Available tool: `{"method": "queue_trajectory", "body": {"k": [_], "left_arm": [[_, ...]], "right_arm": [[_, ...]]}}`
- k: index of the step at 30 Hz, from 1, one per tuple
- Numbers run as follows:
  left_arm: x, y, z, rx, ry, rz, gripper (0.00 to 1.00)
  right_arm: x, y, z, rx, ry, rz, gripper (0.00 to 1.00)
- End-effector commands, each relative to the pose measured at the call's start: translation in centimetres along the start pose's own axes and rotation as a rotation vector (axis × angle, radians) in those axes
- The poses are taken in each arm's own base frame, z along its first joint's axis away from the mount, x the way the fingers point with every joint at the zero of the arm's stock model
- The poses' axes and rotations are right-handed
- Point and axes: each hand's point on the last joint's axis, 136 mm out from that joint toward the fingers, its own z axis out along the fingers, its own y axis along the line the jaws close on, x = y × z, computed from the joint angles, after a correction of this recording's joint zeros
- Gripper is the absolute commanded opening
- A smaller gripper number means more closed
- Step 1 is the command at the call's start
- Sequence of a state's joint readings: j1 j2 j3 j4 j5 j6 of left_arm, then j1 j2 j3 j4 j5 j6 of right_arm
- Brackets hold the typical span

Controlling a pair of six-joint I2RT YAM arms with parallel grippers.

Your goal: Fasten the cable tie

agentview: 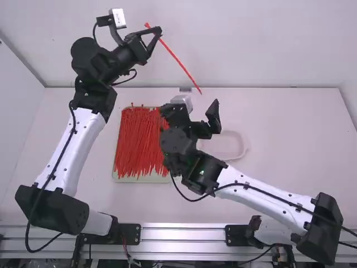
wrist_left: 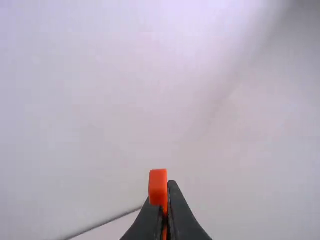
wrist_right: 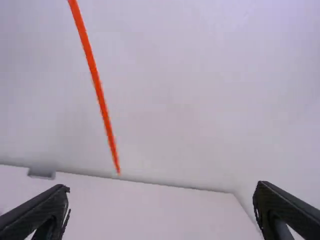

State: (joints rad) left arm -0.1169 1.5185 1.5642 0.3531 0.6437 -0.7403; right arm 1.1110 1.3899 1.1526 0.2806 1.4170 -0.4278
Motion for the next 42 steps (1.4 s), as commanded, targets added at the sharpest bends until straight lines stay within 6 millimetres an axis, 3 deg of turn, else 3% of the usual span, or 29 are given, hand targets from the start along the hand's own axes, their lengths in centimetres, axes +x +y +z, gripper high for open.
{"method": "queue_trajectory", "body": {"k": [1, 5, 6, 11, 14, 19, 26, 34, 37, 42], "left_arm": [[0.0, 0.3, -0.7, 0.016, 0.028, 0.019, 0.02], [0.2, 0.0, -1.2, 0.053, 0.062, 0.055, 0.02], [0.5, -0.3, -1.3, 0.076, 0.080, 0.078, 0.02], [2.0, -2.0, -1.5, 0.176, 0.150, 0.158, 0.02], [2.8, -3.0, -1.9, 0.244, 0.195, 0.198, 0.02], [4.3, -4.4, -2.8, 0.360, 0.267, 0.267, 0.02], [5.4, -5.7, -3.7, 0.452, 0.329, 0.269, 0.02], [7.4, -7.8, -5.6, 0.627, 0.422, 0.318, 0.02], [7.7, -8.1, -6.1, 0.663, 0.446, 0.317, 0.02], [8.1, -8.7, -6.5, 0.705, 0.462, 0.329, 0.02]], "right_arm": [[-1.9, -2.2, -1.4, -0.011, -0.022, 0.040, 0.99], [-3.4, -4.1, -3.1, -0.072, -0.068, 0.071, 0.98], [-4.0, -5.6, -3.4, -0.088, -0.083, 0.112, 0.99], [-4.6, -9.8, -3.1, -0.149, -0.133, 0.174, 0.99], [-4.5, -11.3, -3.0, -0.246, -0.171, 0.227, 0.98], [-3.9, -12.0, -4.1, -0.521, -0.226, 0.315, 0.99], [-3.1, -11.9, -4.7, -0.736, -0.259, 0.318, 0.99], [-3.1, -10.7, -3.8, -0.953, -0.282, 0.350, 0.99], [-3.0, -10.9, -2.2, -0.985, -0.256, 0.420, 0.98], [-3.5, -10.7, -1.2, -1.129, -0.284, 0.466, 0.99]]}}
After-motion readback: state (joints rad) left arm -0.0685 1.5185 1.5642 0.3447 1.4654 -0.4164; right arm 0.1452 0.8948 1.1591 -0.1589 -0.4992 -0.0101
